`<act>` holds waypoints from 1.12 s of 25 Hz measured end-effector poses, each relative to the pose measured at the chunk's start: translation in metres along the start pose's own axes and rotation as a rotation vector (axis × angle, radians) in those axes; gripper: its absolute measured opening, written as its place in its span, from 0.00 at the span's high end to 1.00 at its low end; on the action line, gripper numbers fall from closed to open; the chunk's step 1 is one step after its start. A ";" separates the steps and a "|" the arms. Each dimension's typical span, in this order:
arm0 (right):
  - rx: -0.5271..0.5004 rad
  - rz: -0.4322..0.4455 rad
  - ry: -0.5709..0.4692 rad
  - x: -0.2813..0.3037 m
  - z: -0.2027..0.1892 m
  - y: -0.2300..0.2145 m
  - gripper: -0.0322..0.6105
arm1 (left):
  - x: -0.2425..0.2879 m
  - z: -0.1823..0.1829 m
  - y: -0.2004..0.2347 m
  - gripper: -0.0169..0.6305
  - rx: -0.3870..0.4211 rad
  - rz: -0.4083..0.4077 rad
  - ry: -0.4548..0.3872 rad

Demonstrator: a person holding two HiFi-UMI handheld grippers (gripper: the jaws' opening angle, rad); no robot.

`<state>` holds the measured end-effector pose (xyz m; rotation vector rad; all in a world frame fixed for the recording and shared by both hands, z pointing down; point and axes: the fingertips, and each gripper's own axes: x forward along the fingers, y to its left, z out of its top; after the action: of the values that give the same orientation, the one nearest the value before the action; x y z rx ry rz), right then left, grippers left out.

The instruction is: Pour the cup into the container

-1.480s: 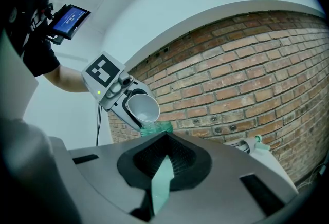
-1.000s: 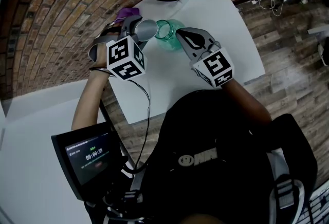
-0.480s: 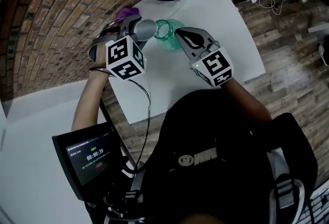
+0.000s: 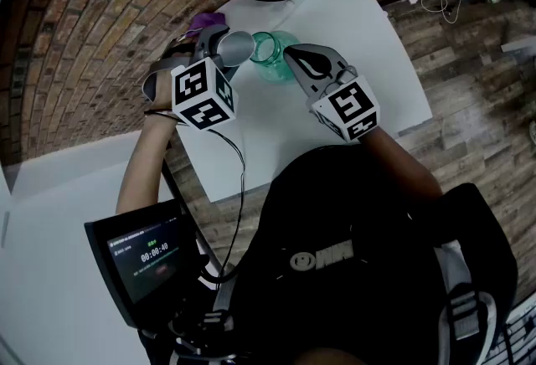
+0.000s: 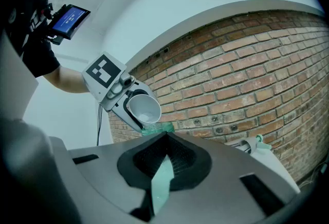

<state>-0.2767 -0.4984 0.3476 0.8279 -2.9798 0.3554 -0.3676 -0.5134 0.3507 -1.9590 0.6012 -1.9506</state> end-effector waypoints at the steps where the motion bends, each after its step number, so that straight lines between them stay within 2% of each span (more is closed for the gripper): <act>1: 0.002 0.000 -0.001 0.000 0.000 0.000 0.96 | 0.000 0.000 0.000 0.53 0.001 0.000 0.000; 28: 0.005 0.007 -0.006 -0.002 0.001 0.000 0.96 | 0.000 0.003 0.000 0.53 0.031 0.001 0.026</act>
<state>-0.2745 -0.4974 0.3468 0.8199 -2.9891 0.3612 -0.3647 -0.5132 0.3504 -1.9176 0.5750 -1.9754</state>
